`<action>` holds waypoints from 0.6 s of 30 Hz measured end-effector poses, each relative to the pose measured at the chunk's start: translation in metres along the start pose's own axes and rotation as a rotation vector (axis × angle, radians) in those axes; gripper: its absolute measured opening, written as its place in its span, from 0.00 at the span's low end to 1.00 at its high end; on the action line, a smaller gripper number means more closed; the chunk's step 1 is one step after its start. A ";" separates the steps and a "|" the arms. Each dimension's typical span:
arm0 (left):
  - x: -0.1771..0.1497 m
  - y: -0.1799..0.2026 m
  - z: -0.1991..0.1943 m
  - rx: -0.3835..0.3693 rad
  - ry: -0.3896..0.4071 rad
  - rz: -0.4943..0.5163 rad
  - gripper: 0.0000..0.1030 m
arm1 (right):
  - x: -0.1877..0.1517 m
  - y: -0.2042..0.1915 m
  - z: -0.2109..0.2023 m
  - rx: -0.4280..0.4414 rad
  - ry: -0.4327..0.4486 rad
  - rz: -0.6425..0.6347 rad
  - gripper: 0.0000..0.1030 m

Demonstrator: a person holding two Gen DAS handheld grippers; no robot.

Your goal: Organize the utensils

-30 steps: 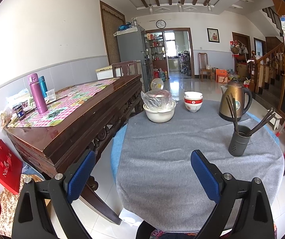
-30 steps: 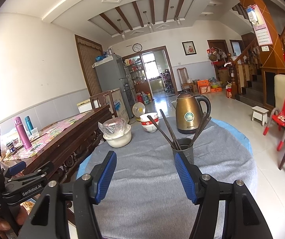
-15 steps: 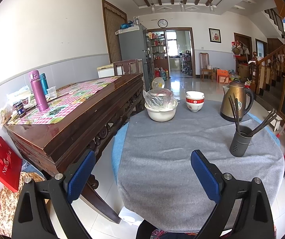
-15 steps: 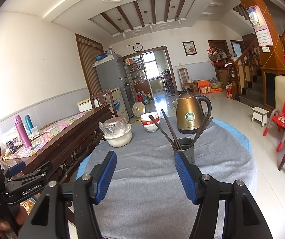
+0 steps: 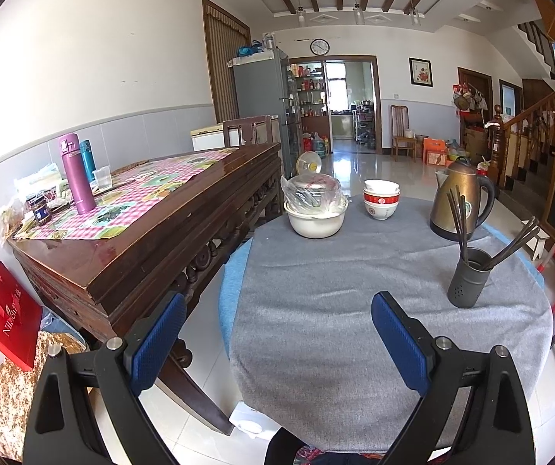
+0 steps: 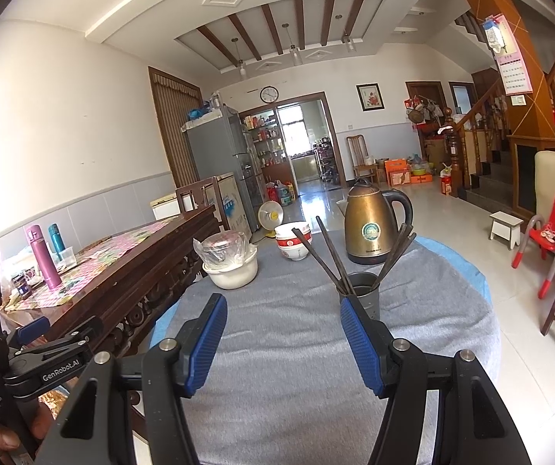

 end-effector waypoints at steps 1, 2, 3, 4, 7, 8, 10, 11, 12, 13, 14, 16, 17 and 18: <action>0.000 0.000 0.000 0.002 0.001 0.000 0.94 | 0.000 0.000 0.000 0.000 0.000 0.001 0.63; 0.000 -0.001 0.000 0.003 0.002 0.002 0.94 | 0.000 0.000 0.000 0.000 0.000 0.001 0.63; 0.000 -0.001 0.000 0.002 0.001 0.002 0.94 | 0.000 0.000 0.000 0.000 -0.001 0.001 0.63; 0.000 0.000 0.000 0.003 0.001 0.002 0.94 | 0.000 0.000 0.000 0.000 0.000 0.000 0.63; -0.001 0.000 0.000 0.003 -0.002 0.001 0.94 | -0.001 -0.001 0.001 -0.001 -0.006 0.006 0.63; -0.002 0.000 0.000 0.003 -0.003 0.001 0.94 | -0.001 -0.001 0.001 -0.001 -0.007 0.006 0.63; -0.003 0.001 0.000 0.005 -0.004 0.002 0.94 | -0.001 -0.001 0.002 -0.002 -0.006 0.005 0.63; -0.003 0.000 0.001 0.004 -0.005 0.002 0.94 | -0.002 0.000 0.002 -0.003 -0.006 0.005 0.63; -0.003 -0.001 0.002 0.003 -0.007 0.002 0.94 | -0.002 0.000 0.003 -0.003 -0.007 0.006 0.63; -0.004 0.001 0.002 0.004 -0.008 0.002 0.94 | -0.003 0.000 0.003 -0.002 -0.009 0.007 0.63; -0.004 0.000 0.002 0.004 -0.009 0.002 0.94 | -0.003 0.000 0.003 -0.003 -0.010 0.009 0.63; -0.005 -0.001 0.003 0.005 -0.011 0.003 0.94 | -0.005 0.001 0.005 -0.004 -0.013 0.011 0.63; -0.005 -0.001 0.004 0.007 -0.011 0.003 0.94 | -0.006 0.002 0.006 -0.005 -0.015 0.012 0.63; -0.005 -0.001 0.004 0.007 -0.013 0.002 0.94 | -0.006 0.002 0.006 -0.005 -0.016 0.012 0.63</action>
Point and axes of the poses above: each gripper's, at about its wrist camera, not at the fingertips, and z roughly the way its jaws point, y to its right, x to its top, the point moved 10 cm from there along z, roughly the way its jaws point, and after that the axes turned 4 degrees about -z, right-handed, at the moved point
